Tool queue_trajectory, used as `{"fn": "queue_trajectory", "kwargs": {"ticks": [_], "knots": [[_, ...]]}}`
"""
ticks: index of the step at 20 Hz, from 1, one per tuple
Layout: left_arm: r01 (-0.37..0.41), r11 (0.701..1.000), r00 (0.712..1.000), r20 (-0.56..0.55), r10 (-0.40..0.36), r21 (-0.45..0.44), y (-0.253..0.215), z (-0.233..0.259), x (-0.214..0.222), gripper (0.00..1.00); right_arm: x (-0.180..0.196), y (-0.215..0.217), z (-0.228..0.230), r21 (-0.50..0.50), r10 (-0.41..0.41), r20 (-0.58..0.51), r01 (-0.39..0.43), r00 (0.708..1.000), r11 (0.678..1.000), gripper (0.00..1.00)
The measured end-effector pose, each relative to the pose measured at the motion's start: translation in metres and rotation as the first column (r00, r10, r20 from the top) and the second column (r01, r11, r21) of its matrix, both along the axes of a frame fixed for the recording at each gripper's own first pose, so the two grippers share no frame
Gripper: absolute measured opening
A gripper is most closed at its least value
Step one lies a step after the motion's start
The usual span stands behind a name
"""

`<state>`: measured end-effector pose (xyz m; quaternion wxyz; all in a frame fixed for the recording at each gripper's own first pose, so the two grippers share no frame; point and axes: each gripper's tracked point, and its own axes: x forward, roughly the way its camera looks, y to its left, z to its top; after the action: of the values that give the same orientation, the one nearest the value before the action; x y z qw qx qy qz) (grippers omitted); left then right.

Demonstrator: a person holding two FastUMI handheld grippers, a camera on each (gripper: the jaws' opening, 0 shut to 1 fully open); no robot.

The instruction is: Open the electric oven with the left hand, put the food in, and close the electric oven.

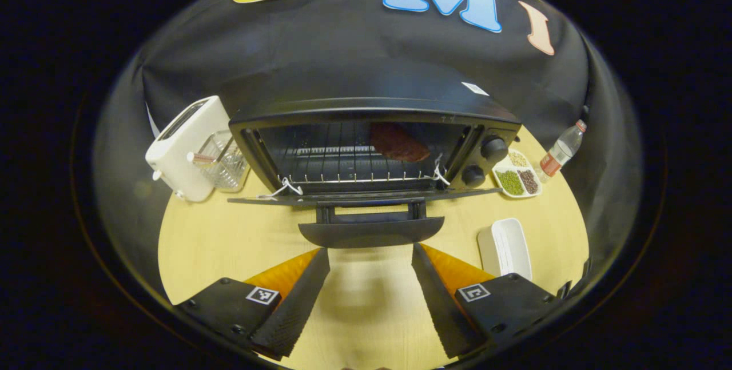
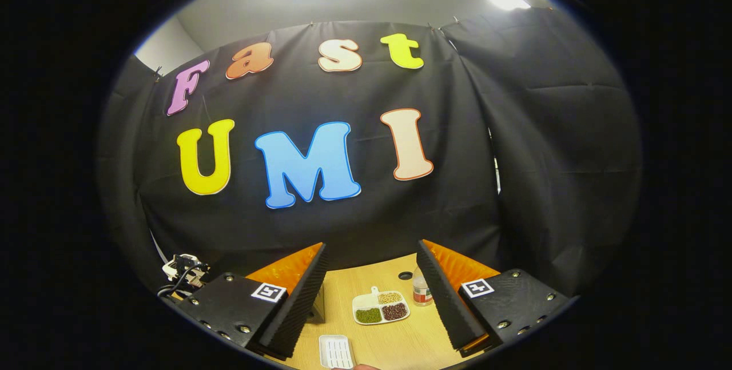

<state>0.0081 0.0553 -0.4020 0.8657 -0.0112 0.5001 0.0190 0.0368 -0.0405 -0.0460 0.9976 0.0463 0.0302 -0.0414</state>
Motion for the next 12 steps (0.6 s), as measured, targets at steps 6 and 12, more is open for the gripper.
{"fn": "queue_trajectory", "kwargs": {"ticks": [6, 12], "knots": [[0.012, 1.000, 0.997, 0.071, -0.014, 0.029, 0.007, 0.009, 0.024, 0.98, 0.000, -0.008, -0.005, 0.004, -0.016, -0.013, 0.016, 1.000, 1.000, 0.96], [-0.043, 0.998, 0.983, 0.181, 0.036, 0.035, 0.016, 0.039, 0.043, 0.98, -0.002, -0.013, -0.008, 0.006, -0.012, -0.021, 0.012, 1.000, 1.000, 0.96]]}}
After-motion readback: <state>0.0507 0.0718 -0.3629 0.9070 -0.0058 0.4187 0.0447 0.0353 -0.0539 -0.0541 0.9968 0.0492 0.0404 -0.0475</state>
